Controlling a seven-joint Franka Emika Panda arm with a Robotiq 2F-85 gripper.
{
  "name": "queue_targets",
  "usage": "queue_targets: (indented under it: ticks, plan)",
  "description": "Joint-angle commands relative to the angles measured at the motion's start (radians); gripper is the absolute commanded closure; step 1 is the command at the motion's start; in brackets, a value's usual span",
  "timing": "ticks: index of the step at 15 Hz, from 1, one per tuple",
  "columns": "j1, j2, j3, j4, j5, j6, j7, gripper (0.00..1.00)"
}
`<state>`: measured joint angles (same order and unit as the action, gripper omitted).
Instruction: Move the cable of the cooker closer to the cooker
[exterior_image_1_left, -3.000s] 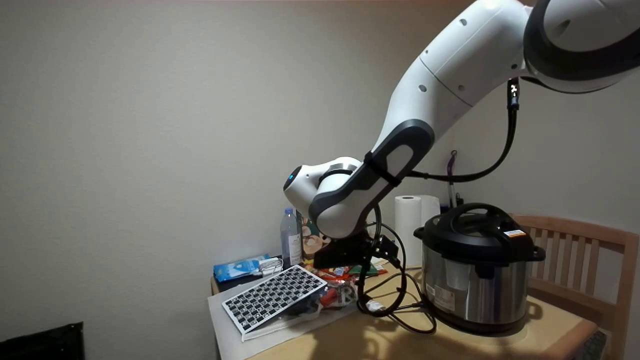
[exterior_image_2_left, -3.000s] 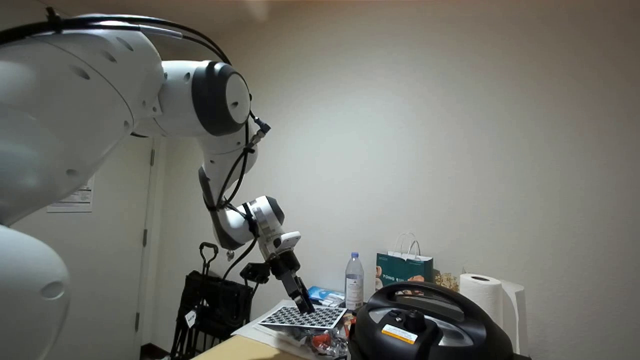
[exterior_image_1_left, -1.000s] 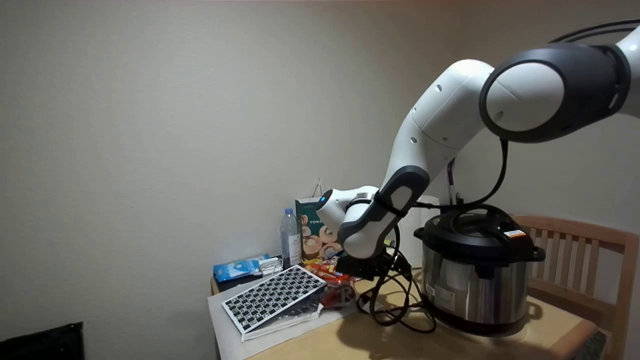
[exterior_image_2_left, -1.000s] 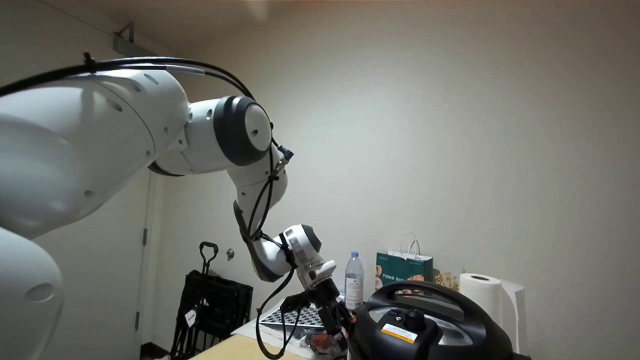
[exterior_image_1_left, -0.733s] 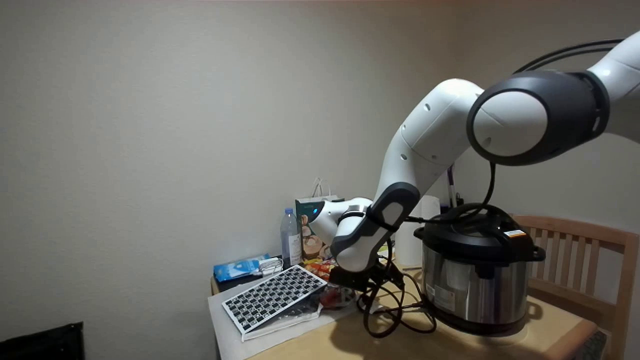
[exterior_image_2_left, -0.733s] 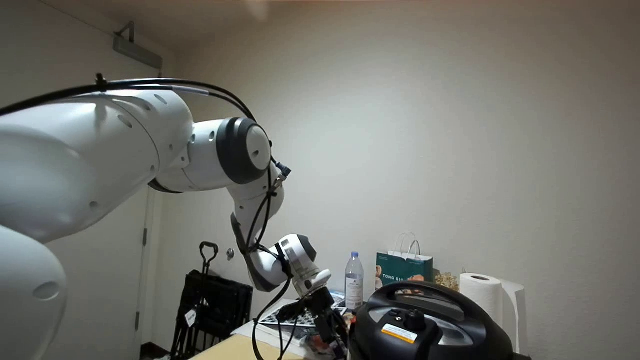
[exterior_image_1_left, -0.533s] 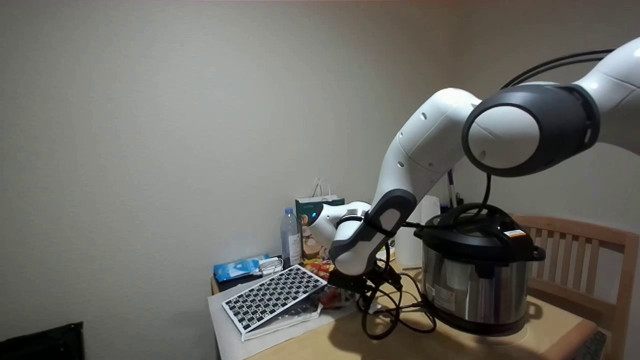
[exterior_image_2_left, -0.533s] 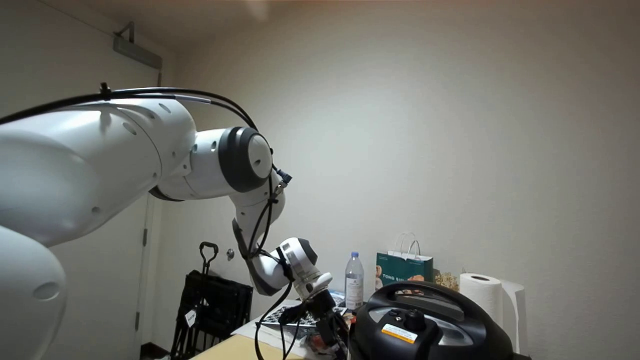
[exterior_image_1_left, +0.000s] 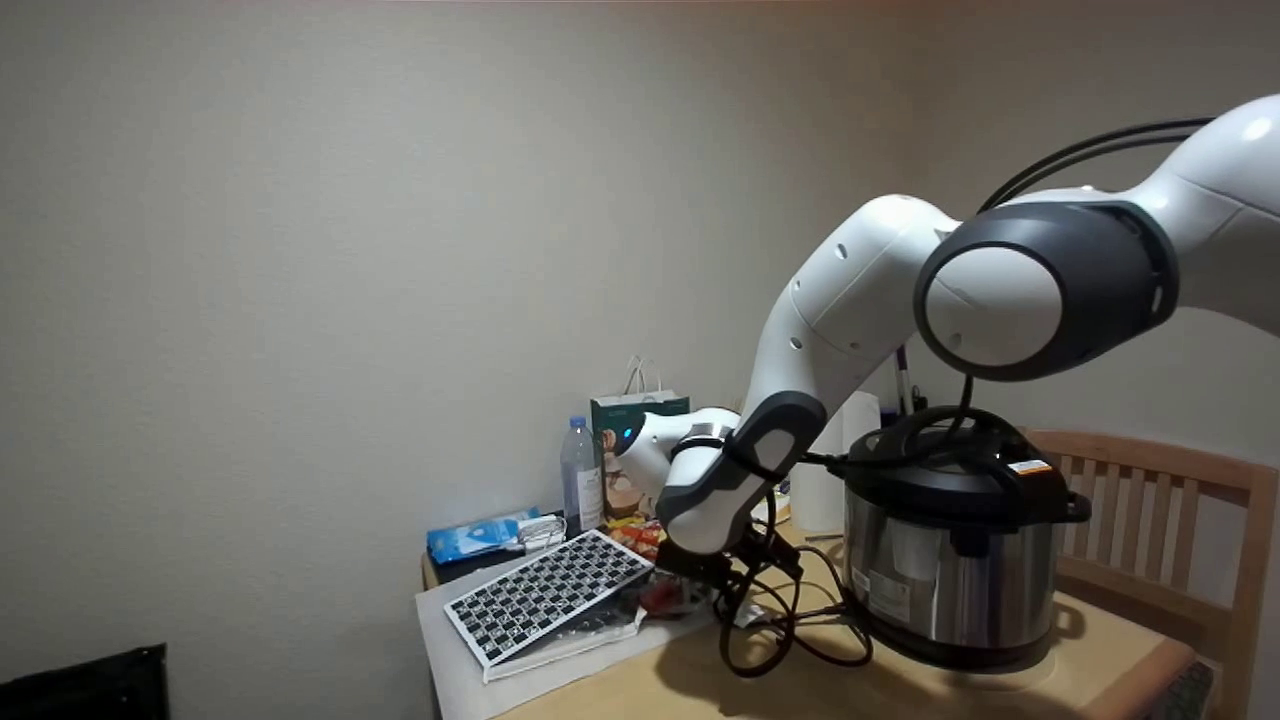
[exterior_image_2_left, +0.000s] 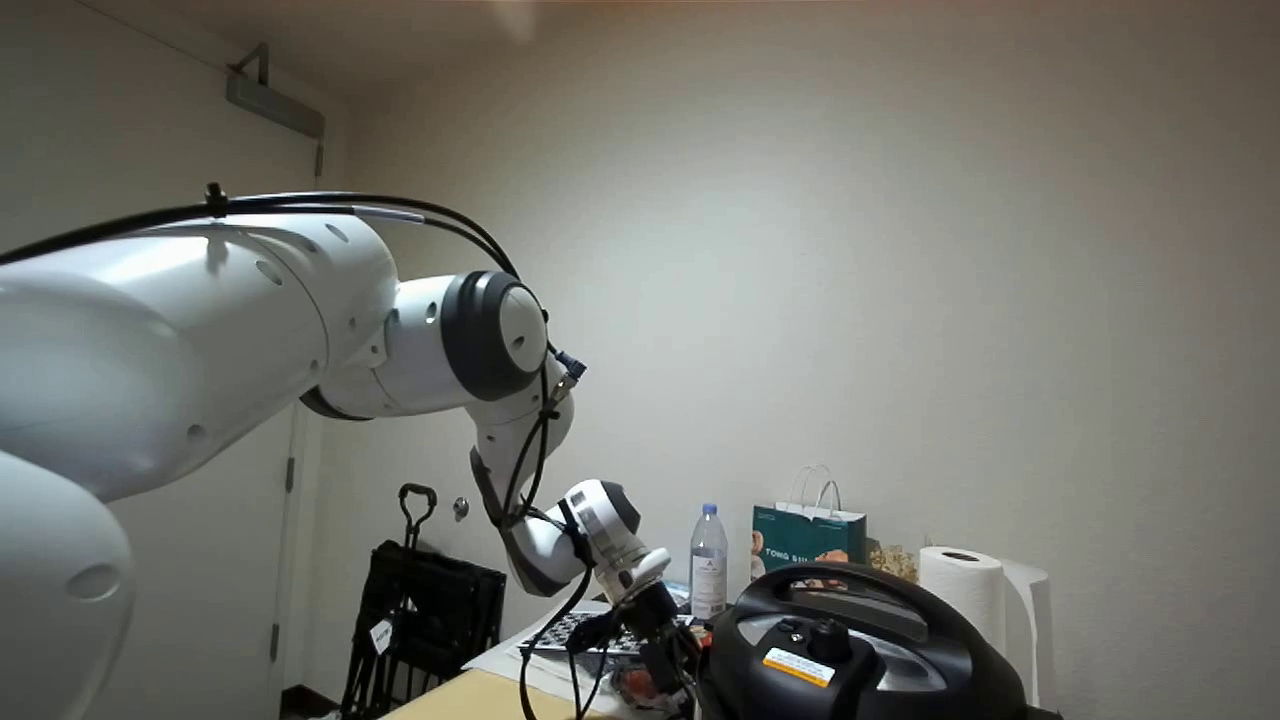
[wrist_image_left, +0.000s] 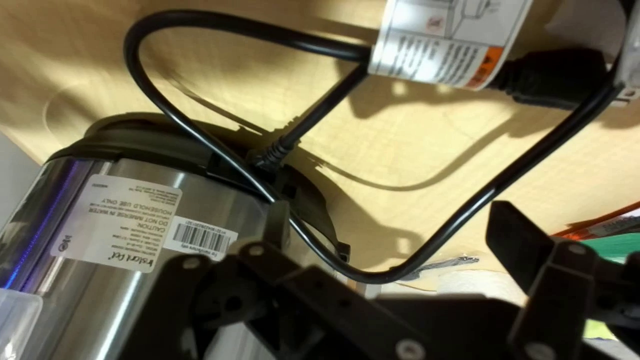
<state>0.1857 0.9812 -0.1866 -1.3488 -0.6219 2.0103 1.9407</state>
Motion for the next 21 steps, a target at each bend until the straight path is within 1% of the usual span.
queue_targets:
  ticks: [1,5,6,7,9,10,12,13,15,17,19,21]
  plan:
    - [-0.013,0.091,-0.01,0.124,0.043,-0.03,-0.024,0.0]
    - [-0.01,0.15,-0.028,0.202,0.038,-0.014,-0.029,0.0]
    - [-0.01,0.161,-0.03,0.219,0.04,-0.013,-0.031,0.11]
    - [-0.011,0.171,-0.029,0.236,0.044,-0.016,-0.037,0.26]
    - [-0.012,0.192,-0.028,0.273,0.053,-0.032,-0.049,0.39]
    - [-0.008,0.196,-0.031,0.283,0.059,-0.059,-0.054,0.46]
    - [-0.004,0.181,-0.032,0.281,0.061,-0.166,-0.147,0.58]
    - [-0.002,0.166,-0.04,0.267,0.047,-0.197,-0.182,0.63]
    - [-0.017,0.137,-0.041,0.244,0.038,-0.245,-0.282,0.75]
    - [-0.027,0.126,-0.059,0.236,0.026,-0.276,-0.361,0.88]
    - [-0.047,0.119,-0.062,0.239,0.044,-0.322,-0.435,0.99]
    - [-0.063,0.124,-0.064,0.252,0.053,-0.36,-0.476,1.0]
